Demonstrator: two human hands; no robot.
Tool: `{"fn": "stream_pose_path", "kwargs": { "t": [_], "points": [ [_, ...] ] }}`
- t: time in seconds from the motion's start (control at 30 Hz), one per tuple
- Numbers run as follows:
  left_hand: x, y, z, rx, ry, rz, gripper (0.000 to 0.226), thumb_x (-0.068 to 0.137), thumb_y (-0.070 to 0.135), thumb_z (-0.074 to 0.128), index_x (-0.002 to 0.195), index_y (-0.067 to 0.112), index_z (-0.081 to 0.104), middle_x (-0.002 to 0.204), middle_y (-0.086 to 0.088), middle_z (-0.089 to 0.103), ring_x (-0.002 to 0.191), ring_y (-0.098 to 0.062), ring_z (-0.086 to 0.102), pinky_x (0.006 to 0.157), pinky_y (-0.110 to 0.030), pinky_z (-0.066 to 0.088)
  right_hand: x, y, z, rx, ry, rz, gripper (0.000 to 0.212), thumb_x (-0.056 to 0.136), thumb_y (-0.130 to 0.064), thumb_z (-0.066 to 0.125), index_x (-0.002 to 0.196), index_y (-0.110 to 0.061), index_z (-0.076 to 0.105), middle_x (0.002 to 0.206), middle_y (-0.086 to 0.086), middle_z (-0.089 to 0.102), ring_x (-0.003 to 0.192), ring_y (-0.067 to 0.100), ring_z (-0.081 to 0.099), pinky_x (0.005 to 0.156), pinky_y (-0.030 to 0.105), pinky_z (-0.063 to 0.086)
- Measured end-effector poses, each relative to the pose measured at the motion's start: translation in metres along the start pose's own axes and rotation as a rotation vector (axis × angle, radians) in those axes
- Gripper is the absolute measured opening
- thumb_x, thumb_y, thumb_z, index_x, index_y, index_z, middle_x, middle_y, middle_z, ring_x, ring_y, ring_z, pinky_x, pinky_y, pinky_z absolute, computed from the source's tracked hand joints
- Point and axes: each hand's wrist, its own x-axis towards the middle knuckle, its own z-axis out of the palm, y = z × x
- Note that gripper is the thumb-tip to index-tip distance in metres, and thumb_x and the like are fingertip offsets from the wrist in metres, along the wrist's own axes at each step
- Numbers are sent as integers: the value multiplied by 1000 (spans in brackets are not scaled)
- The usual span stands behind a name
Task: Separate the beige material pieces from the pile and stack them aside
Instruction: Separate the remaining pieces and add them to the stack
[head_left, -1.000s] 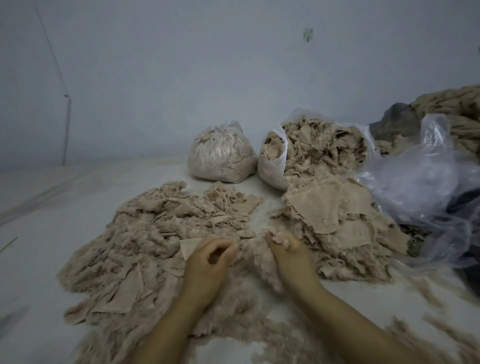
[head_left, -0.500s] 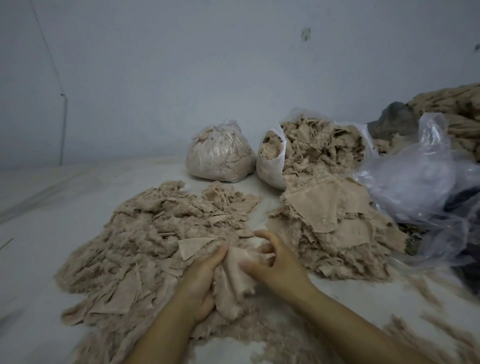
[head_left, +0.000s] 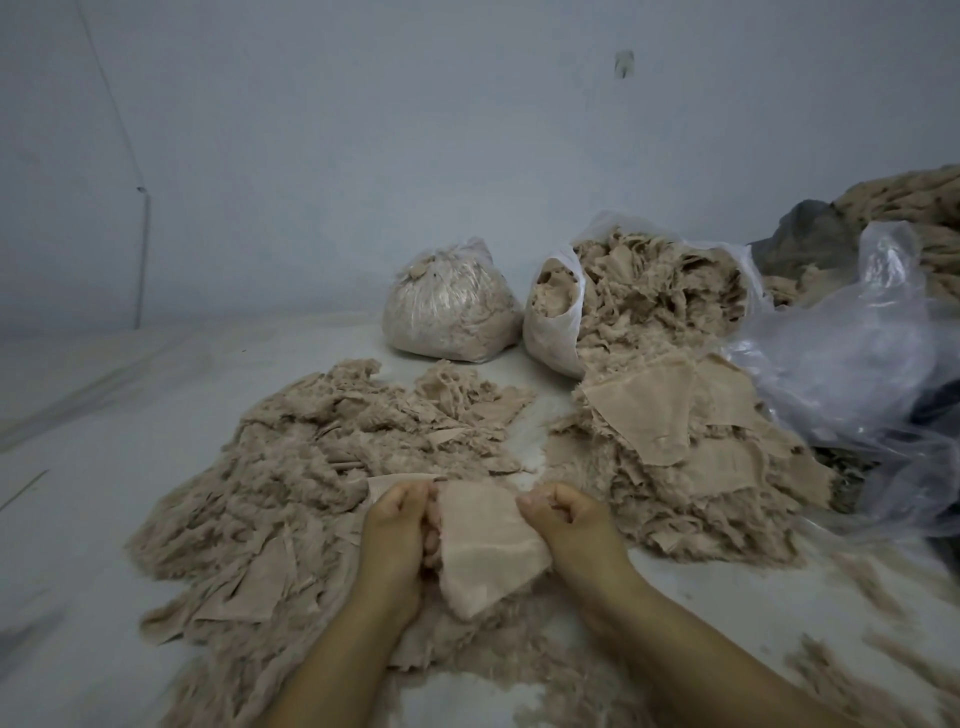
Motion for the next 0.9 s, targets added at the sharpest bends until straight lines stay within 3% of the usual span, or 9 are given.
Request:
{"fn": "stream_pose_path", "kwargs": {
  "t": [0.1,0.23,0.3,0.4,0.5,0.6,0.7,0.8,0.9],
  "points": [
    [7,1,-7,-52,3,-40,28,102,20,39,86,4,55,61,-7,49,37,-8,40,33,-17,32,3,-2,-9,21,-11,-16,23,92,-18,62,69,-14,61,62,3,53,60,17,47,58,26,38],
    [5,-7,-2,45,-206,-68,41,82,46,59,107,13,58,100,-9,68,91,-21,67,72,-30,55,7,-12,-11,23,-146,-24,19,91,-18,64,72,-16,69,61,0,58,55,12,48,51,20,38],
    [4,-10,0,172,-234,-4,47,77,38,73,114,13,58,105,-8,68,97,-20,67,79,-28,55,16,-26,-15,-40,-136,-51,19,90,-20,64,72,-16,69,59,2,57,51,15,48,47,22,38],
    [8,-8,-5,314,-195,161,15,90,4,59,104,7,64,91,-6,71,86,-18,67,73,-20,55,44,-65,-41,-73,58,-168,16,91,-20,63,77,-14,70,64,-2,66,58,13,59,53,23,48],
    [15,1,-20,689,-266,373,26,90,2,58,94,27,65,102,13,67,97,-3,62,87,-13,46,72,-96,-81,-493,331,-247,17,92,-31,59,91,-17,68,86,2,67,83,21,61,68,30,48],
    [23,-2,-33,1176,-460,507,25,89,18,60,113,27,61,108,12,58,103,-6,53,86,-13,38,73,-94,-91,-1027,407,-280,38,92,-34,56,126,-17,54,131,15,49,122,32,42,99,41,37],
    [25,-8,-33,1402,-488,571,23,93,19,53,114,22,64,97,10,53,95,-9,47,76,-16,32,44,-64,-54,-918,76,-352,22,94,-37,53,98,-19,64,99,3,64,86,13,56,79,32,46],
    [22,-7,-27,1153,-404,599,16,93,10,54,88,19,66,84,7,52,83,-11,50,69,-12,33,10,-20,-9,-876,-335,-117,50,86,-62,53,68,-16,60,56,-7,48,50,4,40,53,24,36],
    [18,-6,-27,924,-289,584,26,93,9,54,75,27,52,73,12,53,70,-1,50,63,-10,36,0,7,13,-733,-346,-102,50,84,-53,63,54,-21,40,52,-7,37,49,5,33,49,22,26]
  ]
}}
